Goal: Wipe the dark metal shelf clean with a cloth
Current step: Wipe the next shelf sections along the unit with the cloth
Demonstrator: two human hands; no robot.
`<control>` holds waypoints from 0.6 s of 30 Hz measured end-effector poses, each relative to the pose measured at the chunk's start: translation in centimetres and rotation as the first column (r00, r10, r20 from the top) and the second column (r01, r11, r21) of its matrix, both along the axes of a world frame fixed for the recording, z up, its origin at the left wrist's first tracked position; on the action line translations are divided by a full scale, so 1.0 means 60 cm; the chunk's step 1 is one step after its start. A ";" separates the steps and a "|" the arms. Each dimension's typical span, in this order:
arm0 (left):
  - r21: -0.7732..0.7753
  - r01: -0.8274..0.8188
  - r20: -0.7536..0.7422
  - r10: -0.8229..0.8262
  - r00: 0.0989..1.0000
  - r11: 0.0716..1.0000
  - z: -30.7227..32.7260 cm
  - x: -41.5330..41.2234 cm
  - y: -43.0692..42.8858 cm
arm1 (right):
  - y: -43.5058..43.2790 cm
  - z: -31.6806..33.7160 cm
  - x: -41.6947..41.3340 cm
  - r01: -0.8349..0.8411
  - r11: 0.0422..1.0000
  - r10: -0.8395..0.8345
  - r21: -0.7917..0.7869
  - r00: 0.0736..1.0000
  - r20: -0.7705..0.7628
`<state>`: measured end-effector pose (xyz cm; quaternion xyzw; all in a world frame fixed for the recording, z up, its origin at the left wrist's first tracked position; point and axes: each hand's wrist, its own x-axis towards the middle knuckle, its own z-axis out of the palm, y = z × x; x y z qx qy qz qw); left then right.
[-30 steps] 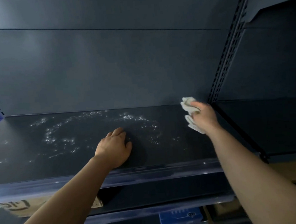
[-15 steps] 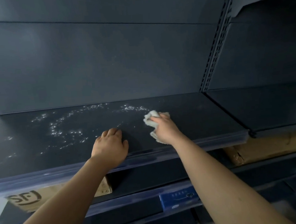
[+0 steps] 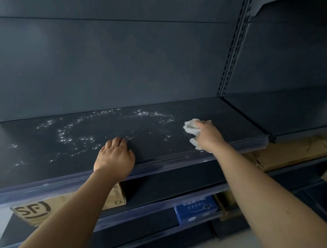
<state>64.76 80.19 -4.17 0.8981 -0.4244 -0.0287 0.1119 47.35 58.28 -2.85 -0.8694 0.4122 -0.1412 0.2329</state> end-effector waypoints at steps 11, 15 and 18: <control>0.001 0.036 -0.008 -0.036 0.999 0.999 0.026 -0.025 -0.043 | -0.073 0.032 -0.033 0.151 0.940 -0.236 0.307 0.936 0.262; -0.013 0.074 -0.013 -0.074 0.997 0.997 0.035 -0.046 -0.090 | -0.106 0.012 -0.053 0.197 0.976 -0.180 -0.096 0.970 0.161; -0.006 0.081 -0.014 -0.081 0.997 0.997 0.039 -0.059 -0.124 | -0.106 -0.003 -0.042 -0.038 0.959 0.021 -0.282 0.998 -0.066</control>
